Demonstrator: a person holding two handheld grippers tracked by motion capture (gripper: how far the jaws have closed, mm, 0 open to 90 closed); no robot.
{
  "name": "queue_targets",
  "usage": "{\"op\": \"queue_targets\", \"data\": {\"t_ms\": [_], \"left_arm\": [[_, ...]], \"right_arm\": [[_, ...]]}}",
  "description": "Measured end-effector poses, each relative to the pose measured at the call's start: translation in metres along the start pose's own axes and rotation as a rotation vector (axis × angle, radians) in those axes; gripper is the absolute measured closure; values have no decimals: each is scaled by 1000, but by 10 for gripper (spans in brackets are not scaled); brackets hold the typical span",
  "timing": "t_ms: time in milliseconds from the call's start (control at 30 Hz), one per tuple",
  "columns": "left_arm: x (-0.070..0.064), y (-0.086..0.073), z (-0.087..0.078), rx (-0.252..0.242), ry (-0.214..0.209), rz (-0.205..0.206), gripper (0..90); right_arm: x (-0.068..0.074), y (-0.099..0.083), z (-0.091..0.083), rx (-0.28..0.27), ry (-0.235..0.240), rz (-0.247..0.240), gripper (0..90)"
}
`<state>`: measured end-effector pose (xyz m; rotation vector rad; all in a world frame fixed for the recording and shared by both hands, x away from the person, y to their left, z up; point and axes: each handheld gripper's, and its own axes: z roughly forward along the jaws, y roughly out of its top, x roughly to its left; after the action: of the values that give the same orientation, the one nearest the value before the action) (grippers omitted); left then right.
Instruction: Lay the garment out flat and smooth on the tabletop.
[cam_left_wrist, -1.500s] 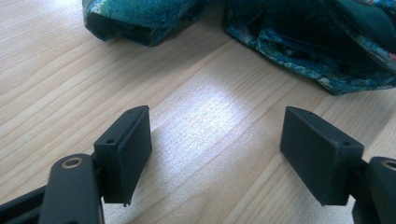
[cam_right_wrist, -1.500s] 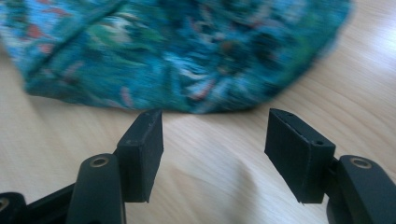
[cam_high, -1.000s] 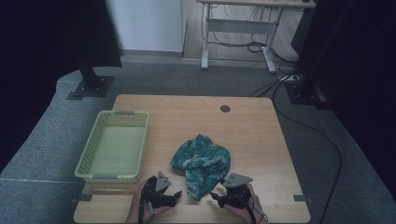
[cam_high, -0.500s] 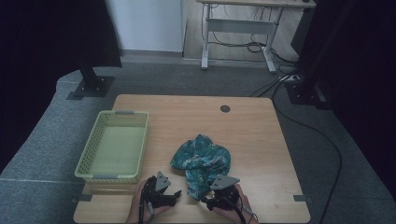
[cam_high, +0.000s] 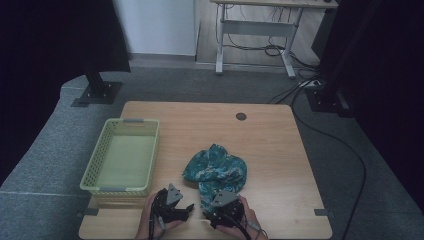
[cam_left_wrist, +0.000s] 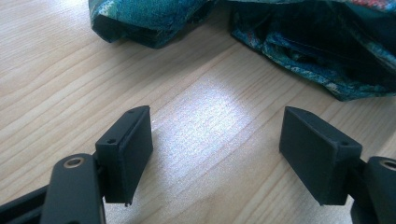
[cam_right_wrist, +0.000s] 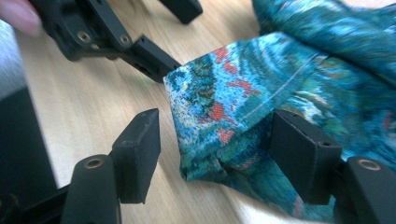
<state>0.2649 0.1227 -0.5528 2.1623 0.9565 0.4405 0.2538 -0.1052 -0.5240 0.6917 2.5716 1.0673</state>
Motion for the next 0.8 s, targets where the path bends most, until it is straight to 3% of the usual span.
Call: {"op": "queue_targets", "data": {"t_ms": [133, 367, 500, 567, 600, 800], "left_arm": [[0, 0, 0, 0, 0, 0, 254], [0, 0, 0, 0, 0, 0, 254], [0, 0, 0, 0, 0, 0, 254], [0, 0, 0, 0, 0, 1, 254], [0, 0, 0, 0, 0, 0, 255], [0, 0, 0, 1, 0, 1, 254]], "right_arm": [[4, 2, 13, 40, -37, -12, 342], [1, 2, 18, 73, -73, 12, 442], [2, -1, 15, 79, -78, 2, 604], [2, -2, 12, 70, -81, -11, 787], [2, -3, 11, 66, -82, -13, 825], [-1, -5, -5, 58, -99, -47, 850]]}}
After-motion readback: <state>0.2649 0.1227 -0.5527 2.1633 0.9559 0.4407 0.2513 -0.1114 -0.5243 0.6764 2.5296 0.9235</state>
